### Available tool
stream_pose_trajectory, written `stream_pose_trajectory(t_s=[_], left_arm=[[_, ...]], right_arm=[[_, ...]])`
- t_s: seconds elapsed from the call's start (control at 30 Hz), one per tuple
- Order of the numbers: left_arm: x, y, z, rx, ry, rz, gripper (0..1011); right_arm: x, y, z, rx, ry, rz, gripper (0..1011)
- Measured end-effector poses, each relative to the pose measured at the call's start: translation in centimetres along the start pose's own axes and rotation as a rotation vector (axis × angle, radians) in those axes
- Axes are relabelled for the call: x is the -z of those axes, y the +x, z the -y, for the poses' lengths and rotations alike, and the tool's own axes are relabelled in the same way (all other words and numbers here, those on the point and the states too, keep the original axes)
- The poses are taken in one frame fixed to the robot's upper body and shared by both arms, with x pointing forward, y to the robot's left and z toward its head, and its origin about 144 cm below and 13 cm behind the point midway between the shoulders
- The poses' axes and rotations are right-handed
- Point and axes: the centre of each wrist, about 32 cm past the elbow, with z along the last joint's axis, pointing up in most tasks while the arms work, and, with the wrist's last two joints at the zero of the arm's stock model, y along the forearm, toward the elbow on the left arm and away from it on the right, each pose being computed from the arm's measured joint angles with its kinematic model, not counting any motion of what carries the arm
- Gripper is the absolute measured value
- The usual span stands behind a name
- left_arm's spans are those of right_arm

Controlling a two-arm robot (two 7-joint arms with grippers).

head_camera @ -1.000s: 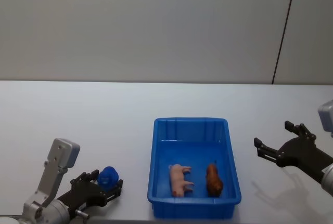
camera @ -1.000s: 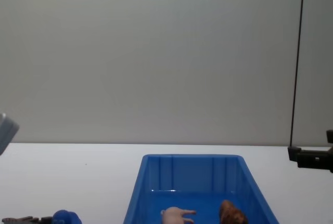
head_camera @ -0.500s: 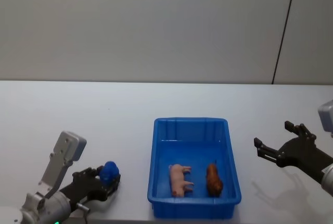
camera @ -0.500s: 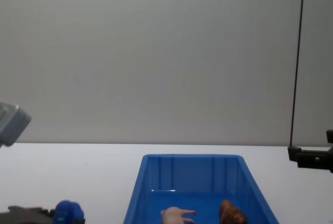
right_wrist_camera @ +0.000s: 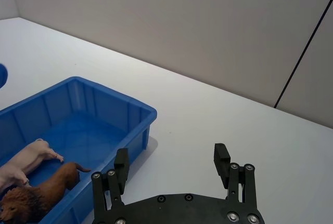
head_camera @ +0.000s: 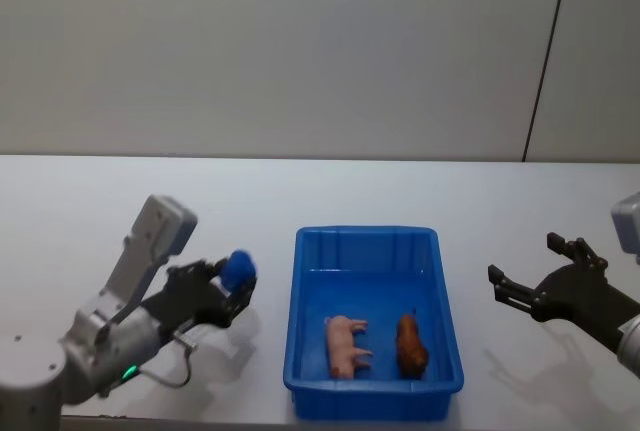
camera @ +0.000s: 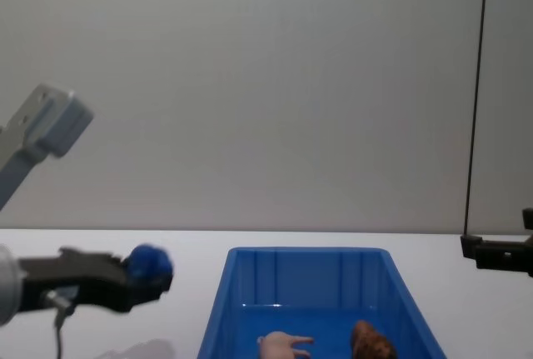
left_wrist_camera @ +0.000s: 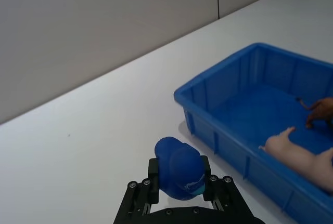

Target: Pick up the two dolls from the table and place them into the box.

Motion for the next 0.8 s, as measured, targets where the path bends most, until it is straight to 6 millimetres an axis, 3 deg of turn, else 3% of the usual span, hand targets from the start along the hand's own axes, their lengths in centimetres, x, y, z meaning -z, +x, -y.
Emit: stream_pose_trajectory(t_s=[0.37, 0.8], left_arm=[[-3.0, 0.1, 3.4, 0.077, -0.12, 0.073, 374], [-4.9, -0.3, 6.1, 0.144, -0.206, 0.104, 797]], right_arm=[[0.0, 0.0, 0.0, 0.0, 0.0, 0.0, 1001], [0.0, 0.0, 0.0, 0.0, 0.0, 0.0, 1001]])
